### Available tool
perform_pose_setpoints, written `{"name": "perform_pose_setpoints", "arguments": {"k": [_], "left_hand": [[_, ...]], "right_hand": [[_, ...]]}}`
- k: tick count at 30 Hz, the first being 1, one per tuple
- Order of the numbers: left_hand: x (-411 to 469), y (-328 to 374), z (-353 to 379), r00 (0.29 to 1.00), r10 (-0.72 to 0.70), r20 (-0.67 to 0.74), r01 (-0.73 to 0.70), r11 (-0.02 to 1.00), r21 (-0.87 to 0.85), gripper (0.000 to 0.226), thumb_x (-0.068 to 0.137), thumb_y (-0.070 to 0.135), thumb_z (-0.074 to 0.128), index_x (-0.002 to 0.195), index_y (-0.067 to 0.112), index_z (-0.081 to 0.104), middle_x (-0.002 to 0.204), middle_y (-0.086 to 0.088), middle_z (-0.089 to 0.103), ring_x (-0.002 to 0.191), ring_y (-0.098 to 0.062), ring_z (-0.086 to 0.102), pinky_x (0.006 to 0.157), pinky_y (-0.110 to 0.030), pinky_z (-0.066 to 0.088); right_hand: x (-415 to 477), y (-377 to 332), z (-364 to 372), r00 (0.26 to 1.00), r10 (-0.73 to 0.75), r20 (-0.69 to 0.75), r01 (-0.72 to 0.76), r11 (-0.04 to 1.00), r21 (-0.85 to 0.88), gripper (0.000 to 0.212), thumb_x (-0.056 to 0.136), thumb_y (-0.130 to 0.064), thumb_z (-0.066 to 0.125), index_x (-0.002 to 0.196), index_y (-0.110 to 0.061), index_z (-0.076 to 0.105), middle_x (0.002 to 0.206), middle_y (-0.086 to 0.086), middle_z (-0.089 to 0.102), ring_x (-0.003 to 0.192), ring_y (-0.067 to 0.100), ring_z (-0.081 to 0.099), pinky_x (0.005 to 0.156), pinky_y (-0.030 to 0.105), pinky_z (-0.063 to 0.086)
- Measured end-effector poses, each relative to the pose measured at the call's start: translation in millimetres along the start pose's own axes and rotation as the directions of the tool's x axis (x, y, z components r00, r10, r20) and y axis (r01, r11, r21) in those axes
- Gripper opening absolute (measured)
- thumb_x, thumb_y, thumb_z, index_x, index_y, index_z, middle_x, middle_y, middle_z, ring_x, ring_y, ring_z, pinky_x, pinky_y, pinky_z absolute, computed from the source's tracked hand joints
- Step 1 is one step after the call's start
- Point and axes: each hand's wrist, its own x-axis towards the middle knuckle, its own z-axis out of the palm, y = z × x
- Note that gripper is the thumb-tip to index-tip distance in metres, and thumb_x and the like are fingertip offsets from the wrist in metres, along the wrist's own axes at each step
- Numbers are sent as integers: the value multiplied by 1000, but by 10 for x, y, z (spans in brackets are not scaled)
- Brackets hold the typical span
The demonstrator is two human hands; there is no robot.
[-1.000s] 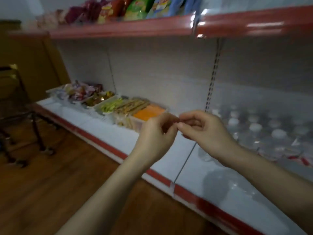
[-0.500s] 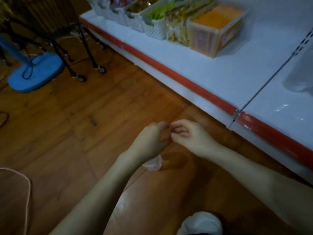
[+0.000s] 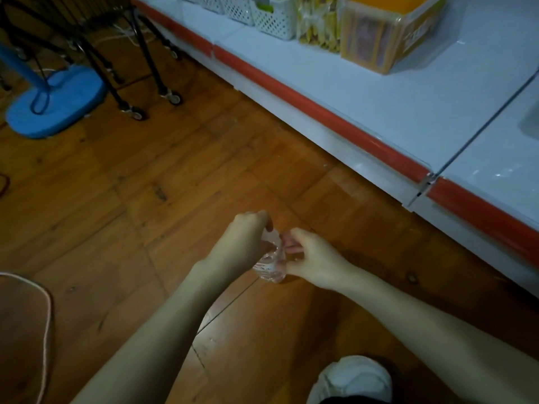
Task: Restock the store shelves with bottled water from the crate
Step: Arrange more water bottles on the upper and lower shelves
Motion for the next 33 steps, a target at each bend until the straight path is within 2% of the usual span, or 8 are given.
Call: {"name": "perform_pose_setpoints", "arguments": {"k": [3,6,9,15,18,20,25,33], "left_hand": [[3,118,-178,993,116,33,-115,993,-34,29,80,20,70,106,15,58,94,8,50,78,-3,45,54,-13,38],[24,321,-449,961,271,57,-266,961,-79,24,81,21,69,102,19,58,93,15,48,75,4,46,67,-3,41],[91,592,-699,925,377,50,-371,924,-98,26,80,24,69,104,20,60,97,14,53,87,0,51,74,-14,48],[234,1174,-1080,856,514,-58,-517,848,-120,32,78,32,73,106,21,62,103,10,59,94,-6,54,79,-21,46],[286,1422,-1160,849,491,-197,-526,823,-214,38,73,32,76,106,19,63,103,3,62,95,-12,58,78,-24,48],[277,1554,-1178,869,415,-269,-493,767,-410,47,73,32,77,113,18,59,104,-1,63,92,-15,62,77,-27,52],[178,1726,-1098,909,369,-196,-363,466,-807,52,77,42,69,121,17,54,110,-6,65,95,-17,67,78,-32,58],[0,2064,-895,778,628,-13,-395,474,-787,79,65,32,78,134,30,40,120,6,60,106,-11,62,84,-35,56]], "right_hand": [[-27,1,-197,1000,-26,5,26,997,-66,54,79,-21,73,125,-10,49,126,1,56,118,15,52,98,33,45],[-95,-14,-519,999,10,49,-2,984,-177,72,74,-28,77,135,-13,41,135,1,49,124,16,46,101,33,43],[-221,-75,-845,988,119,103,-102,983,-151,86,68,-34,81,139,-18,36,141,-1,44,129,15,43,105,37,42],[-605,-356,-1268,996,75,-37,-75,997,21,61,66,-28,80,119,-30,50,119,-9,61,112,11,57,96,34,49],[-792,-456,-1521,987,82,-140,-68,992,105,57,64,-20,81,116,-23,56,115,-3,66,107,13,62,97,36,49],[-944,-508,-1684,986,82,-146,-53,979,194,50,60,-20,82,106,-22,62,106,0,71,100,15,67,93,36,52],[-1306,-622,-2056,981,34,-191,29,948,317,40,61,-16,75,100,-18,64,98,-2,74,94,16,69,82,30,55],[-1778,-829,-2435,934,-54,-354,203,894,399,66,32,-36,90,92,-19,69,94,0,74,86,16,71,65,26,57]]}}
